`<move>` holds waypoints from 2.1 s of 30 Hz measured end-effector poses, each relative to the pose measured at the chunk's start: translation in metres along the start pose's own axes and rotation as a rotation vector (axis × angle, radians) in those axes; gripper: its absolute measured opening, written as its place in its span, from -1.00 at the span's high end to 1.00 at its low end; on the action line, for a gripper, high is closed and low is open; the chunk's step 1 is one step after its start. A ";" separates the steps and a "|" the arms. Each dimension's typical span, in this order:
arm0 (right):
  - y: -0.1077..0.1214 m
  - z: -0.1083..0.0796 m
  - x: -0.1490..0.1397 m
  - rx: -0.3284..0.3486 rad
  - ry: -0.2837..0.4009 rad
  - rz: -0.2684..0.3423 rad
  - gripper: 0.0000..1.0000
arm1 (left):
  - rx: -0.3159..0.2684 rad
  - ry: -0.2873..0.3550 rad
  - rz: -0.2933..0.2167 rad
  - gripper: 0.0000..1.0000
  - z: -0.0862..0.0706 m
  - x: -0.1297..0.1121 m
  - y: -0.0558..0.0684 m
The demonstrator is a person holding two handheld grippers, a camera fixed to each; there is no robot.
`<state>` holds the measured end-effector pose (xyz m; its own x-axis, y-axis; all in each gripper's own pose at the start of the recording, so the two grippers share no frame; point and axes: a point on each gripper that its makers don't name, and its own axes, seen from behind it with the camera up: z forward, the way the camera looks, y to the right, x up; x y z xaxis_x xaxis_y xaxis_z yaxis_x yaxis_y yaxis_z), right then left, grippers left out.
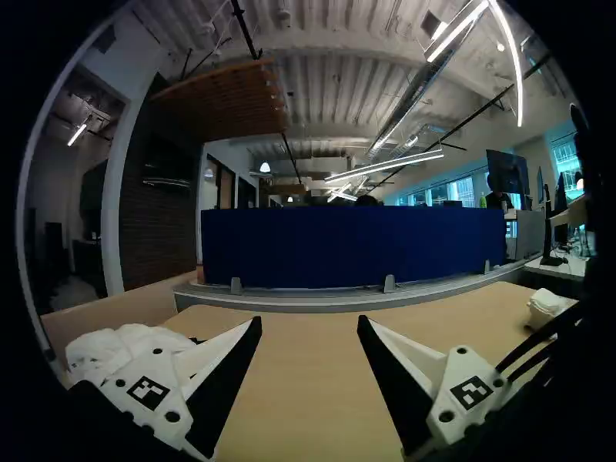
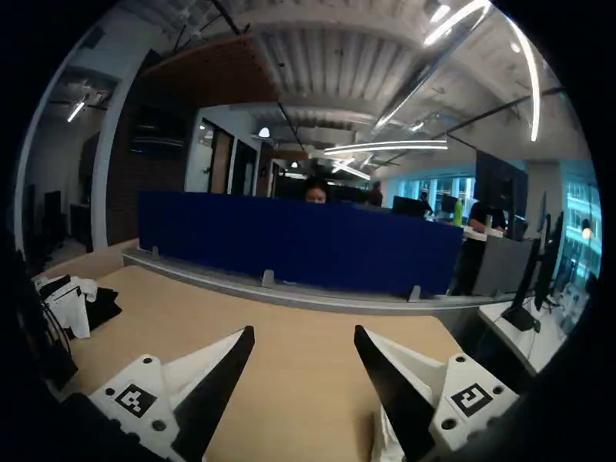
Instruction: Fold towel
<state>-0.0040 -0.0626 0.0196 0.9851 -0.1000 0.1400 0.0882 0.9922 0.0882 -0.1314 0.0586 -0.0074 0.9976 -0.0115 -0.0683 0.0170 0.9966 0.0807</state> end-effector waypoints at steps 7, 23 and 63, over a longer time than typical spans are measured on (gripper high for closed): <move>-0.020 0.019 -0.023 0.021 -0.006 -0.040 -1.00 | 0.017 -0.004 -0.017 -0.83 0.003 -0.046 -0.014; -0.033 0.026 -0.049 0.046 -0.009 -0.061 -1.00 | 0.027 -0.023 -0.007 -0.83 0.008 -0.092 -0.019; 0.020 0.013 -0.021 -0.034 0.142 0.007 -1.00 | 0.030 -0.028 0.000 -0.85 0.015 -0.094 -0.023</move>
<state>-0.0248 -0.0415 0.0310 0.9965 -0.0836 -0.0002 0.0834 0.9951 0.0535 -0.2246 0.0359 0.0124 0.9991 -0.0137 -0.0406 0.0182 0.9937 0.1106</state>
